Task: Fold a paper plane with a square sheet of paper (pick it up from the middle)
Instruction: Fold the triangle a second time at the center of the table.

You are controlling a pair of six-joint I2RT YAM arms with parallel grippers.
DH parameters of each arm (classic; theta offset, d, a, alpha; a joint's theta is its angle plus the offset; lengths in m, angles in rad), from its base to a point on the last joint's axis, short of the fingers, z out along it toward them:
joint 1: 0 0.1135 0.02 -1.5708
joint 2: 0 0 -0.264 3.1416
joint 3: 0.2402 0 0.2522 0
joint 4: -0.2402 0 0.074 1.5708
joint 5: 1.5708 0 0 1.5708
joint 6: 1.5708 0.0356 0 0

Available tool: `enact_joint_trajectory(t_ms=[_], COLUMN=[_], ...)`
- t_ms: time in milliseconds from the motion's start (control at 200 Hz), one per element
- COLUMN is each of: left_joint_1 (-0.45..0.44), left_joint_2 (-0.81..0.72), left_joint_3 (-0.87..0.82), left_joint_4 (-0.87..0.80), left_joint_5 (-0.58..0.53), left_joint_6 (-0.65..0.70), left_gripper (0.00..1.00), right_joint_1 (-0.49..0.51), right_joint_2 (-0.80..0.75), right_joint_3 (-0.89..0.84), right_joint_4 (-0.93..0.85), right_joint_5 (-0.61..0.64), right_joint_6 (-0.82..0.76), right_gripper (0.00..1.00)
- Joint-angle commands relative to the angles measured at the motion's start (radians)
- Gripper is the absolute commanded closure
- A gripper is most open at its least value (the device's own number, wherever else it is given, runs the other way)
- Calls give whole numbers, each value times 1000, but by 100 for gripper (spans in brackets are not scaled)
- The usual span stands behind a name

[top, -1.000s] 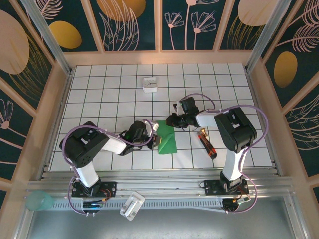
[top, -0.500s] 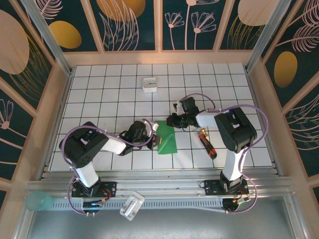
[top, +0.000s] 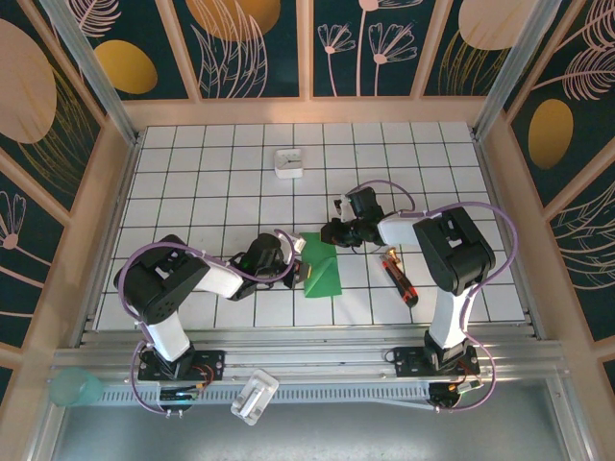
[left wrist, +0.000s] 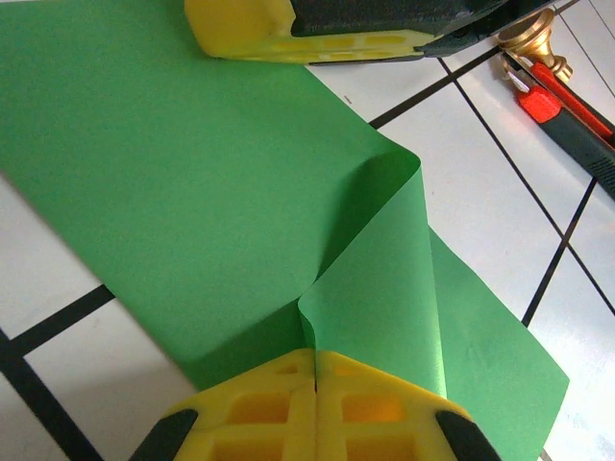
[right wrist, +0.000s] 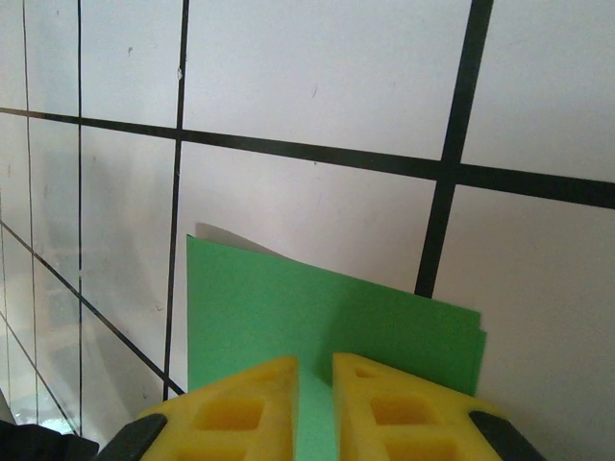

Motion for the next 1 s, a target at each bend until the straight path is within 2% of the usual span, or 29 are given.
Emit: enact_joint_trajectory(t_ms=[0, 991], left_joint_1=[8, 9], left_joint_2=[16, 28], left_joint_3=[3, 14], left_joint_4=[-42, -98], left_joint_5=[-17, -35], left_joint_6=[17, 29], left_gripper=[100, 100], right_joint_1=[-5, -5], right_joint_2=[22, -120], right_joint_3=[-16, 45], right_joint_4=[-49, -108], right_joint_5=[57, 8], right_joint_6=[-19, -10], right_gripper=[81, 75])
